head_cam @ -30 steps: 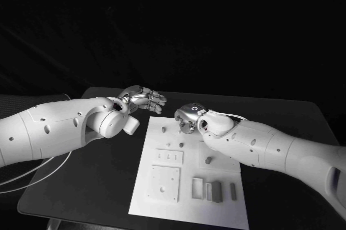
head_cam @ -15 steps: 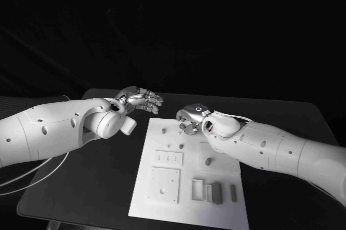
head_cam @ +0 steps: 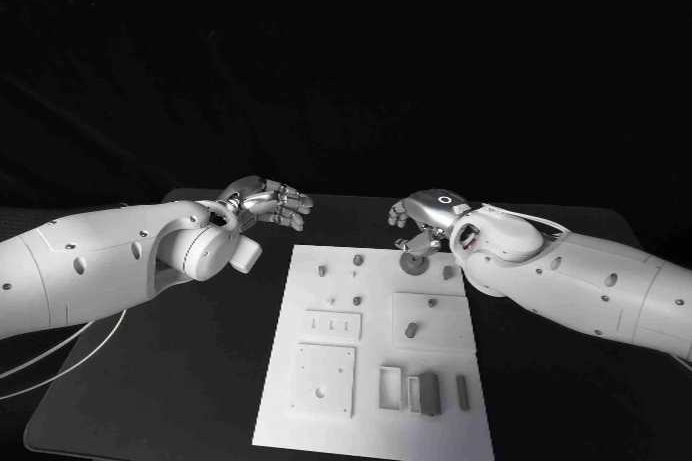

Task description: Assemble the parts on the task board

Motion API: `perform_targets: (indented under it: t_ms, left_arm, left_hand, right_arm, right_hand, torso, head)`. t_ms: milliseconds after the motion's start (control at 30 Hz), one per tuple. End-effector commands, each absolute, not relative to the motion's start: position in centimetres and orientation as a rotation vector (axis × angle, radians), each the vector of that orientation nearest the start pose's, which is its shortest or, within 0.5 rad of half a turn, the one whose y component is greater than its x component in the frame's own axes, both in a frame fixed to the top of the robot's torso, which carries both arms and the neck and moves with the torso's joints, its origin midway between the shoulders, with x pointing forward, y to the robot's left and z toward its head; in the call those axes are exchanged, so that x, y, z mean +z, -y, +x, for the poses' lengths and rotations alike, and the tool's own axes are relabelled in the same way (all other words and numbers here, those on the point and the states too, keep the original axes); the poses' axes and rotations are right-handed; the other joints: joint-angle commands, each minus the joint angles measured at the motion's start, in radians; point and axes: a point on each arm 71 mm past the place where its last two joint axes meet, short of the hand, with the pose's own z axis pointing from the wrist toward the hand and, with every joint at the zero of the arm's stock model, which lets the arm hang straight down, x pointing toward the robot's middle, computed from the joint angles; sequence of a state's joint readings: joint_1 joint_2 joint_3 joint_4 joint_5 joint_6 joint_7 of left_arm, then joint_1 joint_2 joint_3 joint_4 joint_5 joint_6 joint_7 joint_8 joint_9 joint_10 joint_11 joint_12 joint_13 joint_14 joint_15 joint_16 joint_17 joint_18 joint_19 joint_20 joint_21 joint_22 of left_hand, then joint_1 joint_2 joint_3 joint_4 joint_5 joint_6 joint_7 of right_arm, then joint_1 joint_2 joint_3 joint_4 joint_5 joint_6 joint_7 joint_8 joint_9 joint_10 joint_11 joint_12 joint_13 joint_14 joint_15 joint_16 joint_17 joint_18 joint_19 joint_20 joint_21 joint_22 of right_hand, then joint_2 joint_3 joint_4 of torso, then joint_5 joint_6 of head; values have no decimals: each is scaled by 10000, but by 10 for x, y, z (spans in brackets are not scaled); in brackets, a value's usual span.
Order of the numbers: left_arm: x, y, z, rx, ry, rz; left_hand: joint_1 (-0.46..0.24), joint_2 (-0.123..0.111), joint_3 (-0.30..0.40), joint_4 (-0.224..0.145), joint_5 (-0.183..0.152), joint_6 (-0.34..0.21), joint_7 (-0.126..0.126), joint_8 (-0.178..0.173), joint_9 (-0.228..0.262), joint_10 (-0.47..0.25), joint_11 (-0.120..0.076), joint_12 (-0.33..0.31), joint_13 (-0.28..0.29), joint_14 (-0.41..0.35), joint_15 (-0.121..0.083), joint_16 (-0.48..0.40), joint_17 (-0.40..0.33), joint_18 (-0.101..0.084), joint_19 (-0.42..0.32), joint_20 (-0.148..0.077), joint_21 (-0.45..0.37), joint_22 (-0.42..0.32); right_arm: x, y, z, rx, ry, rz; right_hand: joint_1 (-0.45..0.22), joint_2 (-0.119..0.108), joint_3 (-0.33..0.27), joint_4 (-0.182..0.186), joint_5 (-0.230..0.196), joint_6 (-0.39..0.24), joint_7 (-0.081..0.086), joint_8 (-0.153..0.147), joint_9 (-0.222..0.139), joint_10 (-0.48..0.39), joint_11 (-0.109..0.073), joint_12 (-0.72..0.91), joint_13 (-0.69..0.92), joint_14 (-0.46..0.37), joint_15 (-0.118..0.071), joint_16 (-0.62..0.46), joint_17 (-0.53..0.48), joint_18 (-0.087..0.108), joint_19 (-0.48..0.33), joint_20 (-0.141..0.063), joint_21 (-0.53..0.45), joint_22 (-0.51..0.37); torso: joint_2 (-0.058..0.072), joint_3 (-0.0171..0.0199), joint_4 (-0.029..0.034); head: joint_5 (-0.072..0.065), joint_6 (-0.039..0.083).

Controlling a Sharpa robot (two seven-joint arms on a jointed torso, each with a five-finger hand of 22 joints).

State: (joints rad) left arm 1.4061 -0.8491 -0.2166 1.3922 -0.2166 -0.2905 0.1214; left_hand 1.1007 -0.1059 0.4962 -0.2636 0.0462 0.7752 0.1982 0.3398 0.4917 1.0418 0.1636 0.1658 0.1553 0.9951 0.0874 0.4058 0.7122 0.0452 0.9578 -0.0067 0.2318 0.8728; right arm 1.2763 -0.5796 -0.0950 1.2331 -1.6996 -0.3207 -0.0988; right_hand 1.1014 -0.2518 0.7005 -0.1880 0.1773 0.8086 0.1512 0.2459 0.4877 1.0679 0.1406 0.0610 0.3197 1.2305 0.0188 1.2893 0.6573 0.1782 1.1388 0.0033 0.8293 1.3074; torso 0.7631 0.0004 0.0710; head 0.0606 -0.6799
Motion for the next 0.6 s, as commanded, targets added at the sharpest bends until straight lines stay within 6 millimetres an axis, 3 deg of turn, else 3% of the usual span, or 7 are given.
perform_targets:
  t_ms: [33,167,300,367,433,500,600]
  left_arm:
    - [-157,-257,525,-11595,-16425,-9152]
    - [-157,-258,525,-11574,-16423,-9161]
    - [-157,-258,526,-11567,-16436,-9143]
    - [-157,-257,526,-11585,-16462,-9118]
    - [-157,-257,526,-11590,-16488,-9086]
    - [-157,-257,526,-11584,-16489,-9077]
    - [-157,-258,527,-11552,-16488,-9095]
  left_hand:
    - [3,-79,16,10,30,-66,40,-66,12,-69,9,-55,16,77,-1,-41,12,155,13,-46,-62,11]
    - [5,-80,17,9,30,-66,40,-66,13,-68,9,-55,17,78,0,-44,14,155,13,-46,-63,11]
    - [6,-80,18,9,30,-66,40,-67,14,-68,9,-56,18,78,0,-47,17,154,13,-45,-64,12]
    - [7,-80,19,9,30,-66,40,-67,14,-68,9,-57,19,79,0,-48,19,154,14,-45,-64,12]
    - [8,-79,19,10,30,-66,40,-67,14,-68,9,-57,19,79,0,-49,20,154,14,-45,-65,13]
    - [8,-78,20,10,30,-67,40,-67,15,-68,9,-58,20,79,0,-50,21,154,14,-45,-65,13]
    - [7,-76,20,12,30,-67,41,-68,15,-68,10,-59,21,79,1,-53,23,153,14,-45,-66,14]
  right_arm:
    - [-183,156,542,3990,-16478,-4467]
    - [-187,164,544,3553,-16891,-4522]
    - [-190,167,549,3277,-17107,-4497]
    - [-192,169,551,3100,-17227,-4480]
    - [-197,172,553,2827,-17444,-4545]
    - [-202,174,553,2693,-17650,-4543]
    - [-209,172,552,2603,-17866,-4615]
  right_hand:
    - [-84,-233,-31,180,-53,-170,-182,-102,-44,-173,21,22,-64,-46,116,92,7,836,-17,-11,-54,155]
    - [-410,-437,-217,409,-73,-729,-437,-336,-176,-474,108,6,-148,-300,204,141,37,836,-178,45,-110,179]
    - [-778,-428,-926,287,-83,-1371,-732,-544,-274,-938,242,21,-201,-642,343,248,95,836,-424,113,-137,213]
    - [-816,-439,-1065,321,-73,-1645,-940,-608,-299,-1094,291,20,-207,-760,384,296,105,836,-495,138,-152,205]
    - [-842,-451,-1152,353,-70,-1872,-1020,-665,-319,-1216,329,22,-212,-843,417,321,103,836,-553,157,-169,201]
    - [-957,-482,-1340,395,-79,-2157,-1190,-725,-335,-1425,379,18,-231,-967,483,342,93,836,-647,194,-200,197]
    - [-1129,-495,-1620,451,-74,-2970,-1578,-1012,-428,-1889,501,-8,-300,-1235,591,311,51,836,-836,262,-294,175]
  torso:
    - [-32,54,-105]
    - [-35,83,-155]
    - [-25,130,-174]
    - [-29,106,-155]
    - [-30,83,-134]
    - [-32,76,-116]
    - [-27,79,-110]
  head:
    - [-22,17]
    - [-9,28]
    - [-34,22]
    - [-80,30]
    - [-116,26]
    - [-161,10]
    - [-172,-9]
